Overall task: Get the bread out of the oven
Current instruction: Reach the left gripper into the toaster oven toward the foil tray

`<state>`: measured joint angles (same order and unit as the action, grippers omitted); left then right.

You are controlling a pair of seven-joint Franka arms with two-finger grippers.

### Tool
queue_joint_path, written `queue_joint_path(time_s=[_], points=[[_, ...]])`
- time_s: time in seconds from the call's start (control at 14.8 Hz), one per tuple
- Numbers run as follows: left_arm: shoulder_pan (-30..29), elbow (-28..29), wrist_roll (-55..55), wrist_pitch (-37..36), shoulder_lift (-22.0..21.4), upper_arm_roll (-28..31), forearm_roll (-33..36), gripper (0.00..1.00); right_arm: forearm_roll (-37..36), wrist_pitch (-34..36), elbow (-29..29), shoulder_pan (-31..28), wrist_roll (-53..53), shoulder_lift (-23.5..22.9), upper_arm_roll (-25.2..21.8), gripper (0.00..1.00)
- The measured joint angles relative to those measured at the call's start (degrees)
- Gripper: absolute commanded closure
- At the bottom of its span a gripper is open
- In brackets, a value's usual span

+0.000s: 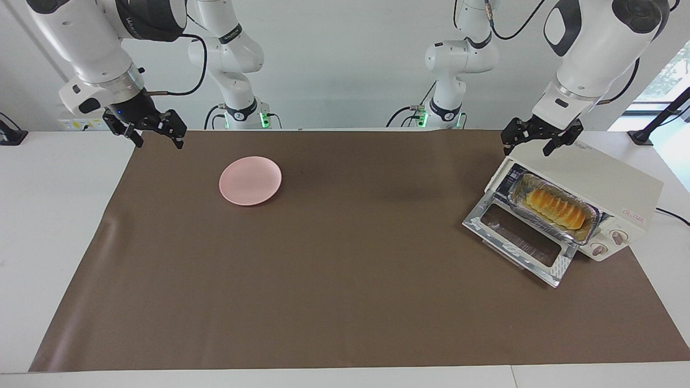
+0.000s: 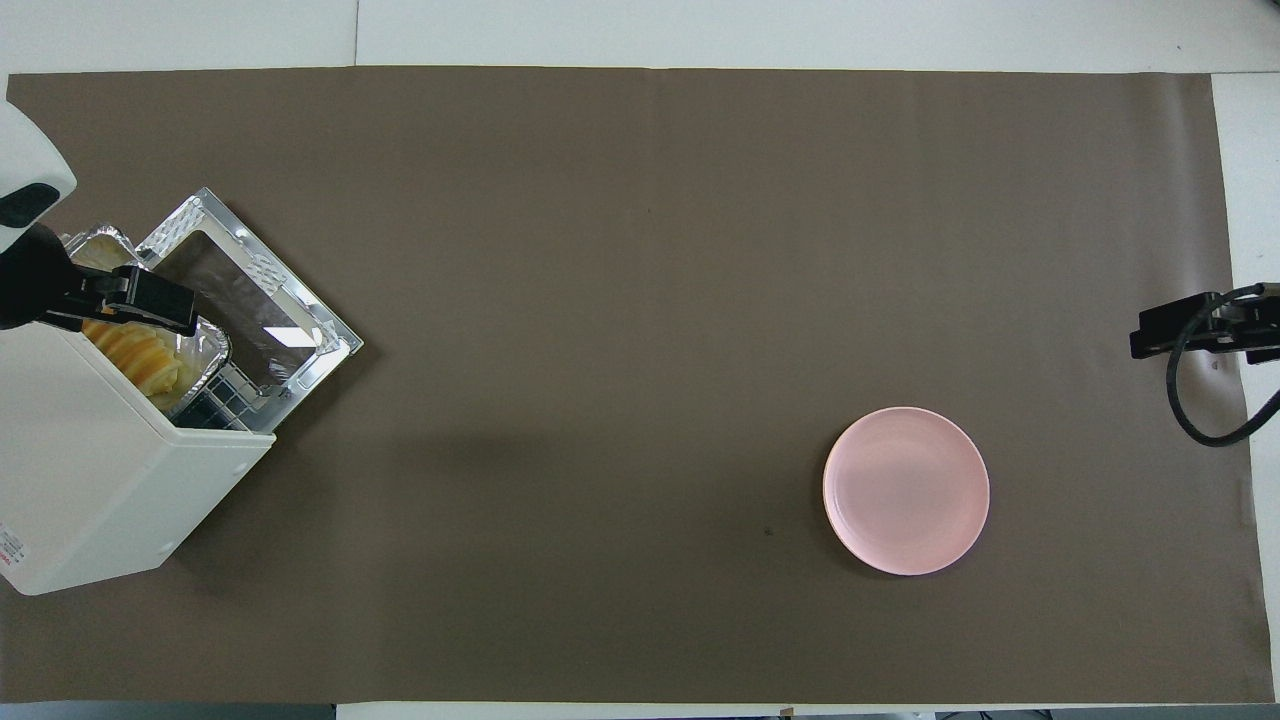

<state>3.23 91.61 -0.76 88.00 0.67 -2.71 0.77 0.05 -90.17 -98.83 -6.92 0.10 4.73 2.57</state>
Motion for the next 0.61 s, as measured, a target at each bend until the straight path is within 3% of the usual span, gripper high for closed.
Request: queue_joint_path(time_s=[0.34,0.47,0.61], points=[[-0.03,-1.67,1.57,-0.06,1.52,0.47,0.00,0.00,0.00,0.00,0.00,0.00,0.00,0.00,0.00,0.00],[-0.03,-5.16,5.57,-0.26,5.40,0.57,0.07,0.00,0.00,0.00,0.00,0.00,0.00,0.00,0.00,0.00],[0.10,-12.13,11.59,-1.01,13.19,0.52,2.49,0.00,0.00,0.00,0.00,0.00,0.00,0.00,0.00,0.00]])
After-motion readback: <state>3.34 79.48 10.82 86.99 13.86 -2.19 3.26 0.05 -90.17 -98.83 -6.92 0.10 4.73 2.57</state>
